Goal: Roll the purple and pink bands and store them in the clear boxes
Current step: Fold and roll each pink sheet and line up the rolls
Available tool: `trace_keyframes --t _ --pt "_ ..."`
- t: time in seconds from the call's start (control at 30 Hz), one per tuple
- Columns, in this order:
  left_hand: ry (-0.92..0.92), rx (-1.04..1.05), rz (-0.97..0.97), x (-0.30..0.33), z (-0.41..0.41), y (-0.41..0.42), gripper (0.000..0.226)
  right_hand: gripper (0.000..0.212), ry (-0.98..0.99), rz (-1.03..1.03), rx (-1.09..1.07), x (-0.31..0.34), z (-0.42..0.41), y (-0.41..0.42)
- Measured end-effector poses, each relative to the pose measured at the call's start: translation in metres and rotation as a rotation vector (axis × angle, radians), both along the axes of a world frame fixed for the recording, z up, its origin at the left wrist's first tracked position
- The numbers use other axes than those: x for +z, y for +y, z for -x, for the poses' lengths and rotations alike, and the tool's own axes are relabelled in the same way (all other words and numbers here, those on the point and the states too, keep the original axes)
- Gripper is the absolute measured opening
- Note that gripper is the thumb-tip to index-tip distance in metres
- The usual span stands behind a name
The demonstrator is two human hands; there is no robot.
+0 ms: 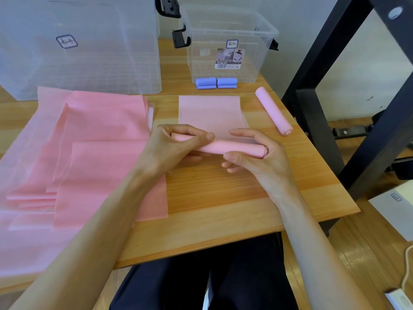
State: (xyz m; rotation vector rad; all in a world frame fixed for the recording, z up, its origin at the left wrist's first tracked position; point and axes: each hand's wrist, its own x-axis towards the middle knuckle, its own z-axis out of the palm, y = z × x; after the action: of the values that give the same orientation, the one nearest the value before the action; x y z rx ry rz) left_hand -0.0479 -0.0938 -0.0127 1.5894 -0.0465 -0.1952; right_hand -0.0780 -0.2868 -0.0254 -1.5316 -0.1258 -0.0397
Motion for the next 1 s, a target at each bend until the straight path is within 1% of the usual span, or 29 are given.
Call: trace_keyframes --t 0.07,0.17,0.23,0.3,0.37,0.47,0.53,0.57,0.73,0.87,0.93,1.0 --pt "0.021 -0.010 0.003 0.0000 0.0005 0.0001 0.018 0.038 -0.014 0.009 0.003 -0.0008 0.0000 -0.0006" --pt "-0.076 -0.017 -0.017 0.0017 0.0012 0.0006 0.021 0.025 -0.016 0.015 -0.009 -0.0005 0.0004 -0.0020" --pt "-0.104 -0.033 0.000 0.0025 0.0019 0.0006 0.022 0.023 0.001 0.011 -0.020 0.0006 0.0008 -0.0020" --pt "-0.120 -0.037 -0.014 0.0020 0.0017 0.0003 0.021 0.024 0.008 0.011 -0.017 0.0009 0.0004 -0.0020" --pt "-0.119 -0.024 -0.029 0.0012 0.0007 -0.0003 0.014 0.029 0.012 0.001 -0.008 0.0007 -0.0001 -0.0016" --pt "-0.030 -0.003 0.022 0.0010 0.0003 -0.0005 0.011 0.040 0.013 -0.005 0.002 -0.0003 -0.0008 -0.0012" --pt "0.012 -0.004 0.039 0.0007 0.0001 -0.0001 0.014 0.036 -0.014 0.011 0.001 -0.0014 -0.0007 -0.0013" --pt "0.003 -0.010 0.039 0.0009 0.0001 -0.0001 0.017 0.033 -0.025 0.014 -0.003 -0.0016 -0.0006 -0.0016" --pt "-0.103 -0.041 0.027 0.0029 0.0021 -0.0010 0.025 0.025 0.005 0.004 -0.043 -0.0002 0.0003 -0.0027" --pt "-0.119 -0.020 -0.030 0.0020 0.0018 -0.0013 0.020 0.029 0.022 -0.009 -0.037 0.0003 0.0001 -0.0017" --pt "-0.078 -0.009 -0.016 0.0019 0.0017 -0.0020 0.014 0.037 0.019 -0.020 -0.034 0.0008 0.0001 -0.0014" --pt "-0.006 -0.011 0.014 0.0018 0.0020 -0.0022 0.013 0.040 0.005 -0.007 -0.024 0.0003 0.0001 -0.0010"
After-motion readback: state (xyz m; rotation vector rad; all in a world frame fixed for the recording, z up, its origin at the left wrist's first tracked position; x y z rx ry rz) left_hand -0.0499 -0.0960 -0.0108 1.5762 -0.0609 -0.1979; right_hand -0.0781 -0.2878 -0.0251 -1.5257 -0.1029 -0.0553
